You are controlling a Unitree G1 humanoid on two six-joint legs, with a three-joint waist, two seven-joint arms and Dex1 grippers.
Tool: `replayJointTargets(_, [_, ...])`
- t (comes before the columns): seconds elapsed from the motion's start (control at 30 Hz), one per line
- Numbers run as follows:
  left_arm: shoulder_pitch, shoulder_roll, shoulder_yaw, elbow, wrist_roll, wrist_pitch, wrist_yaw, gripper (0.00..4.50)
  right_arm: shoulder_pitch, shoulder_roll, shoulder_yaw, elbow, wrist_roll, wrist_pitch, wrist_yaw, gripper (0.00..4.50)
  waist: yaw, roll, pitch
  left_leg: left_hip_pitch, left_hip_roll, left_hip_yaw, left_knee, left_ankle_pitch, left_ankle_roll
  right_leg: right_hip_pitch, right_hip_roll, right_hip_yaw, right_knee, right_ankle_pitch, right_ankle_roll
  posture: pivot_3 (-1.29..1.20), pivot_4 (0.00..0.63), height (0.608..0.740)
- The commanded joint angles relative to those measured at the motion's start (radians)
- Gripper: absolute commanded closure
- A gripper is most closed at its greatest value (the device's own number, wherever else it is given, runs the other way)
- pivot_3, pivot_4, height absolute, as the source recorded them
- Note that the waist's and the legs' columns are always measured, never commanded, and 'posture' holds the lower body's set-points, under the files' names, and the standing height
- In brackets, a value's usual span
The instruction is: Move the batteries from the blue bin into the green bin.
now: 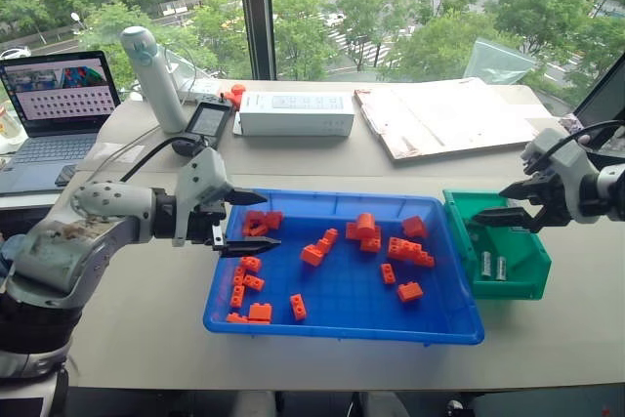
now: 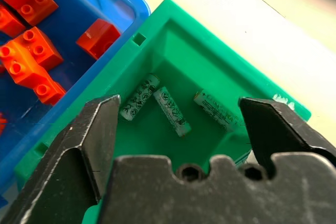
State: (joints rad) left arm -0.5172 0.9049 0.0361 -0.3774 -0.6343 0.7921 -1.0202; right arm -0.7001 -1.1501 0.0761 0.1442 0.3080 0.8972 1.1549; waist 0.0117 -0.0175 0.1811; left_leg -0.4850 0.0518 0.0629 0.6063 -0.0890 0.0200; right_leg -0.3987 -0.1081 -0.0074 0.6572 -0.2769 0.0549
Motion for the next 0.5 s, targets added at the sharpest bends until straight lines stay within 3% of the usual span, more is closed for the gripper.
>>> replayJointTargets(0.03, [0.025,-0.02,0.095,-0.047,-0.026,0.007,0.075,0.0,0.029,0.046,-0.177,-0.069,0.128,-0.026,0.027,0.04,0.0,0.0,0.0,0.0,0.0,0.0,0.0,0.0,0.0,0.0,0.0,0.0,0.0,0.0,0.0,0.0,0.15,0.74])
replayJointTargets(0.13, [0.095,-0.049,0.18,-0.092,-0.03,0.007,0.162,0.0,0.119,0.152,-0.356,-0.123,0.248,-0.112,0.044,0.04,-0.003,0.0,0.0,0.001,0.0,-0.001,0.0,0.0,0.001,0.003,0.001,0.0,0.0,0.0,0.0,0.0,0.15,0.74])
replayJointTargets(0.23, [0.203,-0.107,0.283,-0.106,-0.031,-0.021,0.239,0.0,0.27,0.205,-0.442,-0.156,0.252,-0.202,0.035,0.04,0.002,0.0,0.0,0.002,0.0,-0.002,0.0,0.0,0.002,0.006,0.001,-0.001,-0.001,0.0,0.001,0.0,0.15,0.74])
replayJointTargets(0.4, [0.3,-0.194,0.341,-0.149,-0.037,-0.013,0.376,0.0,0.325,0.238,-0.461,-0.134,0.246,-0.26,-0.008,0.04,0.005,0.0,0.0,0.005,-0.001,-0.002,0.002,-0.005,-0.004,0.01,0.0,-0.002,-0.002,0.001,0.002,0.0,0.15,0.74])
replayJointTargets(0.5, [0.316,-0.187,0.357,-0.152,-0.078,0.038,0.393,0.0,0.311,0.242,-0.444,-0.103,0.238,-0.284,-0.022,0.04,0.003,0.0,0.0,0.007,0.0,-0.002,0.003,-0.005,-0.005,0.01,0.0,-0.002,-0.003,0.002,0.001,0.0,0.15,0.74])
